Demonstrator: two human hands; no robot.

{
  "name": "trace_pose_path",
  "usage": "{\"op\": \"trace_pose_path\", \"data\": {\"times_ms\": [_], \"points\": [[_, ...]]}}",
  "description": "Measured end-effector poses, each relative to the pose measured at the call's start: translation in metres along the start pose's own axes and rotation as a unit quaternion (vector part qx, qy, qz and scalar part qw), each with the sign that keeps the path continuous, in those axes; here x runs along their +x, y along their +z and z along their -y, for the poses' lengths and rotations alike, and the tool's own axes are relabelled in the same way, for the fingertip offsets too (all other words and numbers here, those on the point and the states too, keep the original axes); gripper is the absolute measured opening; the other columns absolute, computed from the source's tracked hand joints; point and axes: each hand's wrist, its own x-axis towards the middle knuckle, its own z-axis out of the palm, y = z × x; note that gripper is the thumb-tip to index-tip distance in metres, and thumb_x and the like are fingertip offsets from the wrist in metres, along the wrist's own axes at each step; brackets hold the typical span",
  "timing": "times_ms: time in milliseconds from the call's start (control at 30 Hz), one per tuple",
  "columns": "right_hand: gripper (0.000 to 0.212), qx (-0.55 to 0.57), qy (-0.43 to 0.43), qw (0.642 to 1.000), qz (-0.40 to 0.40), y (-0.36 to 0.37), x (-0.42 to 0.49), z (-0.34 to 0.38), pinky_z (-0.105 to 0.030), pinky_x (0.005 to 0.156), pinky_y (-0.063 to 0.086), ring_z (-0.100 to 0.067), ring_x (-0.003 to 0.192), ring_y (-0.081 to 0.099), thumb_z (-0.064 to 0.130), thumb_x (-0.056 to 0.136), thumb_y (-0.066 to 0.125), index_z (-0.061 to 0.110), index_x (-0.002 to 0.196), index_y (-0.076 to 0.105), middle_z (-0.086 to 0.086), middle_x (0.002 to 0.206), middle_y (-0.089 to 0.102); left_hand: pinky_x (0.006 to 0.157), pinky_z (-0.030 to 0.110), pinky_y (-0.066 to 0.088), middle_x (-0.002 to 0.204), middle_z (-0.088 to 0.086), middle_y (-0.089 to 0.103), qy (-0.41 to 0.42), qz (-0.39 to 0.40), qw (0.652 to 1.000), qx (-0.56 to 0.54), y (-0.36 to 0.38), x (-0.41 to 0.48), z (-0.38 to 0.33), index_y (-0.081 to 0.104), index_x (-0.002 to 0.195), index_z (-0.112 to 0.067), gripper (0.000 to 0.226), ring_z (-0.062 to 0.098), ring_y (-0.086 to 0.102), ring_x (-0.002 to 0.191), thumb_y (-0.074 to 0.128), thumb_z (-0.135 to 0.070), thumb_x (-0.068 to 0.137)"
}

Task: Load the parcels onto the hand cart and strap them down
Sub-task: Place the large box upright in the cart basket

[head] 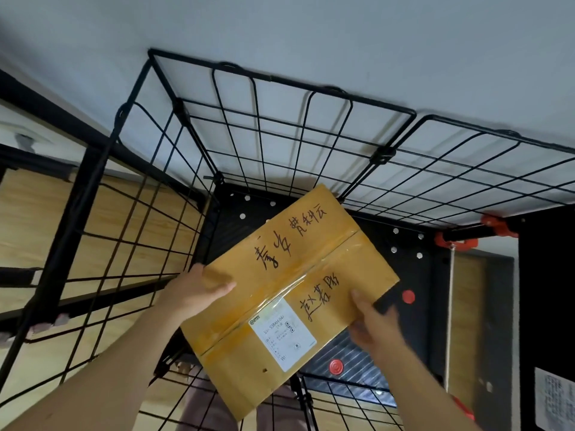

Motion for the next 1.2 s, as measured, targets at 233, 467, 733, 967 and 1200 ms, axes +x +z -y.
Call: {"op": "trace_pose_path", "data": {"times_ms": [233, 467, 733, 967, 1200], "points": [[0.050, 0.013, 0.052, 0.998, 0.045, 0.026, -0.006, -0.021, -0.050, 0.092, 0.052, -0.031, 0.101, 0.062, 0.026, 0.084, 0.070, 0.013, 0.126, 0.046, -0.011, 0.112, 0.062, 0.086, 0.032, 0.047, 0.131, 0.007, 0.055, 0.032, -0.027, 0.994, 0.103, -0.009, -0.006, -0.019, 0.021, 0.148, -0.012, 0.079, 0.023, 0.057, 0.115, 0.035, -0.064, 0.090], [0.051, 0.063, 0.101, 0.992, 0.037, 0.012, -0.026, -0.024, -0.041, 0.084, 0.050, -0.032, 0.103, 0.055, 0.002, 0.080, 0.069, 0.007, 0.124, 0.044, -0.015, 0.114, 0.056, 0.077, 0.027, 0.048, 0.122, 0.003, 0.059, 0.093, -0.089, 0.989, 0.076, -0.012, -0.028, -0.032, 0.035, 0.138, -0.012, 0.066, 0.019, 0.061, 0.105, 0.048, -0.054, 0.090], [0.051, 0.089, 0.086, 0.992, 0.027, 0.010, -0.050, -0.023, -0.037, 0.061, 0.049, -0.029, 0.083, 0.058, 0.000, 0.078, 0.066, 0.007, 0.125, 0.047, -0.016, 0.107, 0.058, 0.087, 0.031, 0.046, 0.128, 0.002, 0.055, 0.088, -0.070, 0.993, -0.019, -0.020, -0.044, -0.027, 0.036, 0.137, -0.014, 0.064, 0.020, 0.056, 0.107, 0.059, -0.047, 0.087], [0.057, 0.064, 0.048, 0.997, -0.007, 0.032, -0.040, -0.030, -0.038, 0.076, 0.052, -0.032, 0.100, 0.058, -0.005, 0.076, 0.065, 0.011, 0.126, 0.044, -0.014, 0.112, 0.058, 0.102, 0.039, 0.041, 0.139, 0.002, 0.045, 0.053, -0.016, 0.995, -0.087, -0.006, -0.020, -0.003, 0.027, 0.145, -0.018, 0.085, 0.023, 0.046, 0.126, 0.071, -0.044, 0.078], [0.056, 0.084, 0.056, 0.995, 0.009, 0.044, -0.026, -0.034, -0.043, 0.082, 0.052, -0.029, 0.098, 0.057, -0.002, 0.078, 0.067, 0.017, 0.122, 0.037, -0.010, 0.109, 0.055, 0.097, 0.047, 0.046, 0.129, -0.002, 0.053, 0.030, -0.036, 0.995, -0.092, 0.010, 0.000, 0.013, 0.043, 0.134, -0.022, 0.080, 0.024, 0.053, 0.117, 0.069, -0.061, 0.069]]}}
